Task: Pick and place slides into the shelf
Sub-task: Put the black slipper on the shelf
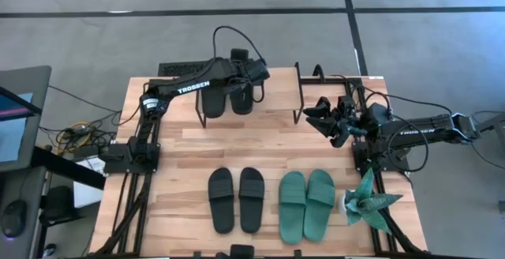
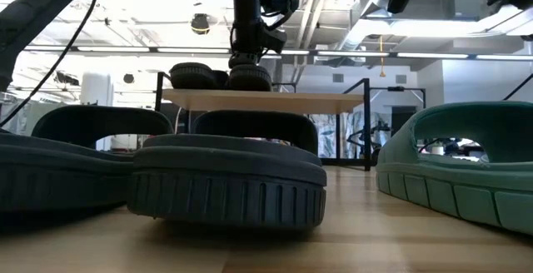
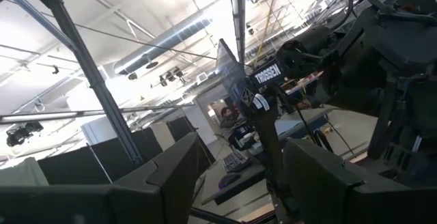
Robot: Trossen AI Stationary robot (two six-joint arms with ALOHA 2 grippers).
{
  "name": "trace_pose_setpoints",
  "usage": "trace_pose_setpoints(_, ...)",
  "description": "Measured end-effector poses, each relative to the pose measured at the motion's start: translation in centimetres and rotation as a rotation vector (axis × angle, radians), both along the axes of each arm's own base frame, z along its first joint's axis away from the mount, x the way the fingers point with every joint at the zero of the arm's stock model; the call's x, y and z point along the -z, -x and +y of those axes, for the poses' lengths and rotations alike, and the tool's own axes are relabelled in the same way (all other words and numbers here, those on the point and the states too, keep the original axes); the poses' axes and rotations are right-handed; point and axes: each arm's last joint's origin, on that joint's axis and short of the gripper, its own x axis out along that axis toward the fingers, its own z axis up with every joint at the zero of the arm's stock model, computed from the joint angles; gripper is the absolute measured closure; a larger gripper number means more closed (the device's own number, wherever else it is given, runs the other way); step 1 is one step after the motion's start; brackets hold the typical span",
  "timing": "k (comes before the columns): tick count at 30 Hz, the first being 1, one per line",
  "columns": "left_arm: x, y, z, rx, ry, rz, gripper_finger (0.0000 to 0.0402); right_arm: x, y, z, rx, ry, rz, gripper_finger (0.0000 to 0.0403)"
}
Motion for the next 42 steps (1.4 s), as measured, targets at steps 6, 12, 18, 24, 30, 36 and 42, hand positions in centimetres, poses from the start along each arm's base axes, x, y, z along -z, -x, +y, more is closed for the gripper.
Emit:
trace_pose_setpoints(6, 0.0, 0.0, 0.0, 0.008, 0.016, -0.006, 0.0363, 0.0, 0.0, 0.0, -0.001, 0.001, 0.000, 0.0202)
trace_pose_setpoints(12, 0.0, 0.0, -0.1, 0.010, 0.000, 0.008, 0.0323, 0.0, 0.0, 0.0, -0.002, 0.001, 0.000, 0.0202)
trace_pose_setpoints(18, 0.0, -0.1, -0.2, 0.011, -0.002, 0.002, 0.0291, 0.0, 0.0, 0.0, -0.003, 0.002, 0.000, 0.0202)
trace_pose_setpoints(24, -0.1, -0.2, -0.6, 0.027, -0.001, 0.011, 0.0262, 0.0, 0.0, 0.0, -0.003, 0.002, 0.001, 0.0202)
trace_pose_setpoints(30, -0.1, -0.3, -1.1, 0.049, 0.007, 0.019, 0.0241, 0.2, -0.1, 0.0, -0.003, 0.002, 0.022, 0.0202)
trace_pose_setpoints(36, -0.1, -0.5, -1.7, 0.063, 0.001, 0.033, 0.0236, 0.2, -0.1, 0.2, -0.013, 0.001, 0.025, 0.0202)
trace_pose_setpoints(42, -0.4, -0.4, -2.3, 0.076, -0.001, 0.046, 0.0236, 0.2, -0.1, 0.5, -0.030, 0.002, 0.025, 0.0202)
